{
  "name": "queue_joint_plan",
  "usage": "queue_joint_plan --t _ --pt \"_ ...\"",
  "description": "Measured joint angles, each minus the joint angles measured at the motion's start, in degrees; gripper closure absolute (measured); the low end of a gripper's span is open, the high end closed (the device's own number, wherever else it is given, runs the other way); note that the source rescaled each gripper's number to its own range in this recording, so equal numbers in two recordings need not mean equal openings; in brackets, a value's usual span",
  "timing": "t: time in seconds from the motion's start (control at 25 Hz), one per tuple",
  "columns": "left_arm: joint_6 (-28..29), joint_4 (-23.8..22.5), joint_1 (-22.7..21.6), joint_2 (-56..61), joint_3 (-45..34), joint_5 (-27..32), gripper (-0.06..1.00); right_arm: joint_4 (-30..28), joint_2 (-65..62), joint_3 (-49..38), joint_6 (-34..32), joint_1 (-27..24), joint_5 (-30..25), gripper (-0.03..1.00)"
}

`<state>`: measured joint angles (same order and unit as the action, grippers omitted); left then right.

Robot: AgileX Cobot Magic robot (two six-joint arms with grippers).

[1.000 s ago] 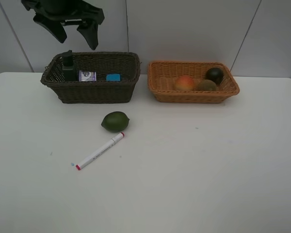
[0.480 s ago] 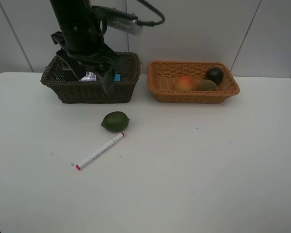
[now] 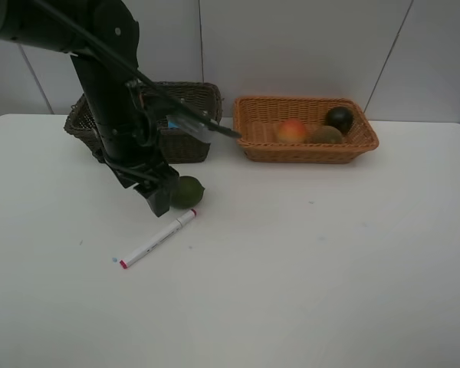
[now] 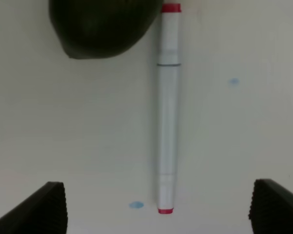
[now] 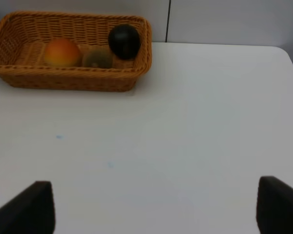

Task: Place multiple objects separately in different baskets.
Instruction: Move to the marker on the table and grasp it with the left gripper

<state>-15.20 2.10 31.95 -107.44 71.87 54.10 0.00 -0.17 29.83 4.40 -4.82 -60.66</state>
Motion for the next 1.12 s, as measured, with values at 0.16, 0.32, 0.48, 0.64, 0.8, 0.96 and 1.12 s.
queue_joint_plan --t 0.16,0.32,0.48,0.64,0.8,0.96,1.12 --pt "-3.75 2.37 0.00 0.04 -3.50 -3.08 -0.04 0.00 0.00 0.00 0.00 0.00 0.00 -0.03" --pt "-4.90 2.72 0.00 0.04 -5.86 -6.49 -0.04 0.00 0.00 0.00 0.00 0.00 0.00 -0.03" --pt "-5.02 3.18 0.00 -0.45 -7.50 -9.59 -0.04 0.00 0.00 0.00 0.00 0.00 0.00 -0.03" --pt "-5.44 3.32 0.64 -2.90 -7.97 -11.42 -0.04 0.00 0.00 0.00 0.00 0.00 0.00 -0.03" --pt "-6.60 3.43 1.49 -5.19 -7.97 -13.83 -0.04 0.00 0.00 0.00 -0.02 0.00 0.00 -0.03" --pt "-7.07 3.59 1.83 -6.99 -7.97 -14.34 -0.04 0.00 0.00 0.00 -0.02 0.00 0.00 -0.03" --pt "-7.33 3.59 1.89 -7.50 -7.97 -14.39 -0.04 0.00 0.00 0.00 -0.02 0.00 0.00 -0.03"
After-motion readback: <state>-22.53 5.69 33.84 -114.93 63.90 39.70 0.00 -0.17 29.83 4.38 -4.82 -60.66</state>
